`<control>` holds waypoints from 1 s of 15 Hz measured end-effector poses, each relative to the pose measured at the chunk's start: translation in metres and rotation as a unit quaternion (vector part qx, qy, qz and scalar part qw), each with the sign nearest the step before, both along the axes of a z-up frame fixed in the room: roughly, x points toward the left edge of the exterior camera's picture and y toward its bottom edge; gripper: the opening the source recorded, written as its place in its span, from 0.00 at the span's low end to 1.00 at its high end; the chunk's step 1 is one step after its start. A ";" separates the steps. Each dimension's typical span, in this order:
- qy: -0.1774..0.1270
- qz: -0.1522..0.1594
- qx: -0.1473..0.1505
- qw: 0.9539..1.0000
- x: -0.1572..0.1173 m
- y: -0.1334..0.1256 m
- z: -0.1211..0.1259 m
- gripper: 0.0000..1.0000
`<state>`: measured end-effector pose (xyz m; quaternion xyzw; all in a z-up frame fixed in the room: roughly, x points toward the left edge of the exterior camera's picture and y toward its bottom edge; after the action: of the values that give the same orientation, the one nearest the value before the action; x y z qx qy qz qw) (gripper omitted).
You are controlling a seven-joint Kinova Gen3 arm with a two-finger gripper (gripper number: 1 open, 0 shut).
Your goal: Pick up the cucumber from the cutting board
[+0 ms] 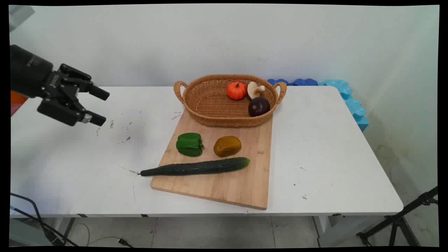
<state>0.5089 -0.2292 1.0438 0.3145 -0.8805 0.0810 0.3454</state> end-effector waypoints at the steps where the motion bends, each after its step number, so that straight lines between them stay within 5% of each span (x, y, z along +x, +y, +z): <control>1: -0.001 0.002 -0.001 1.000 -0.002 -0.003 -0.001 1.00; 15: -0.026 0.042 -0.021 0.999 -0.100 -0.059 -0.031 1.00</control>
<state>0.4085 -0.2885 1.0131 0.3419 -0.8734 0.1219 0.3246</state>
